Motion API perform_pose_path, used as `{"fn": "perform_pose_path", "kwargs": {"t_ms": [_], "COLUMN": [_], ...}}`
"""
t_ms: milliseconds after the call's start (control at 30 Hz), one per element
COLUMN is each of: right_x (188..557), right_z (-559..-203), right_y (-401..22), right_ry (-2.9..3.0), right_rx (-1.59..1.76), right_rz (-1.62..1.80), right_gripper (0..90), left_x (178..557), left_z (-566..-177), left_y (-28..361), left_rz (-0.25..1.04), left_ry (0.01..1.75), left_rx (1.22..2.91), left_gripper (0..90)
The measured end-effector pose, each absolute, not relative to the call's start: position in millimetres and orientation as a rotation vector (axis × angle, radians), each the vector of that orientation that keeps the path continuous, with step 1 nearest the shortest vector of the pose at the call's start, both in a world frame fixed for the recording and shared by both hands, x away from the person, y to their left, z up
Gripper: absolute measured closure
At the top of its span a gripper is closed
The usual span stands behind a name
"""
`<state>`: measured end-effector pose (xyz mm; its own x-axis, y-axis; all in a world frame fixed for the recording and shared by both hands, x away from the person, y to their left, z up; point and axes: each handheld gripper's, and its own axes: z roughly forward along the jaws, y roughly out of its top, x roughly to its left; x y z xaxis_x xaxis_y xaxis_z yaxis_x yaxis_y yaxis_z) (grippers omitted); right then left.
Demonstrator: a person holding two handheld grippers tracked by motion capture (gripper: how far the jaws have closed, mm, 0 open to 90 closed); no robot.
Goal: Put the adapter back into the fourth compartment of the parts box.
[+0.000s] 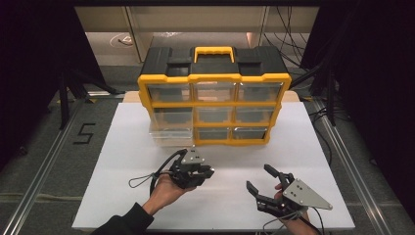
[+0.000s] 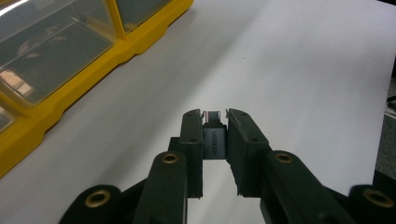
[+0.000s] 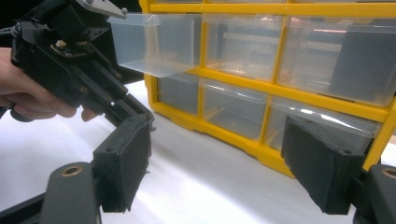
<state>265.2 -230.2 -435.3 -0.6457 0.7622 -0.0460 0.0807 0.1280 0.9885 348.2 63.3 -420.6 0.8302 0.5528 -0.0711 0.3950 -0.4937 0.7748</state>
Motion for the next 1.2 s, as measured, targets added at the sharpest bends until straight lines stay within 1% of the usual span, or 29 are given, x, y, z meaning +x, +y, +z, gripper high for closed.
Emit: {"fn": "perform_pose_path", "kwargs": {"t_ms": [1200], "right_x": [265.3], "right_z": [-435.3], "right_y": [-230.2], "right_ry": [1.848], "right_rx": [0.811], "right_rz": [1.561], "right_gripper": [25.3], "left_x": [342.2], "left_z": [-385.2], "left_y": [77.3], "left_rz": [0.285], "left_ry": [0.656], "left_rx": [2.020], "left_gripper": [76.0]}}
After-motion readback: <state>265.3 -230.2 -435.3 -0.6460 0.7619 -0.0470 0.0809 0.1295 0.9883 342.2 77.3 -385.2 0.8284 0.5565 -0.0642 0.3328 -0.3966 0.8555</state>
